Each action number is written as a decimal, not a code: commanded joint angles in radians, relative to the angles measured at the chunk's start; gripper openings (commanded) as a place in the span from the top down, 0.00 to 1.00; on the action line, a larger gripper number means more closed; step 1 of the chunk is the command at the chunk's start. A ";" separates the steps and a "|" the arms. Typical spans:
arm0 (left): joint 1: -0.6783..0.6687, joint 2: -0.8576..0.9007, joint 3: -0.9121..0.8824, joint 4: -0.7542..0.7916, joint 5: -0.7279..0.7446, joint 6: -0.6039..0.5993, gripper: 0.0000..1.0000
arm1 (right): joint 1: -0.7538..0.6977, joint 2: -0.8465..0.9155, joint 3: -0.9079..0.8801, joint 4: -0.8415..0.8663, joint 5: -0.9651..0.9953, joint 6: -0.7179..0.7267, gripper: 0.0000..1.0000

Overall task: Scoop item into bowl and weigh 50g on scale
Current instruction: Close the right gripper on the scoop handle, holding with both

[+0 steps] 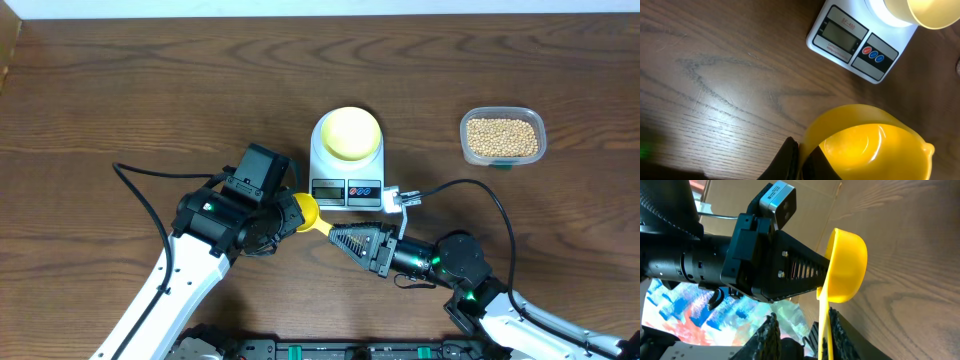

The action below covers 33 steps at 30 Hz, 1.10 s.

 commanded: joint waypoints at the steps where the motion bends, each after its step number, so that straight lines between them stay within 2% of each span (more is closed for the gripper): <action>1: -0.002 -0.004 0.000 0.005 -0.028 -0.028 0.93 | 0.005 0.002 0.013 0.000 -0.020 0.021 0.70; 6: -0.003 -0.004 0.000 0.005 -0.028 -0.088 0.93 | 0.005 0.002 0.013 -0.001 -0.023 0.037 0.70; 13: -0.003 -0.004 0.000 0.012 -0.028 -0.090 0.93 | 0.005 0.002 0.013 -0.032 0.014 0.050 0.59; 20: -0.003 -0.004 0.000 0.015 -0.028 -0.098 0.93 | 0.005 0.002 0.013 -0.056 0.031 0.050 0.67; 33: -0.031 -0.004 0.000 0.012 -0.029 -0.097 0.93 | 0.005 0.002 0.013 -0.052 0.031 0.072 0.70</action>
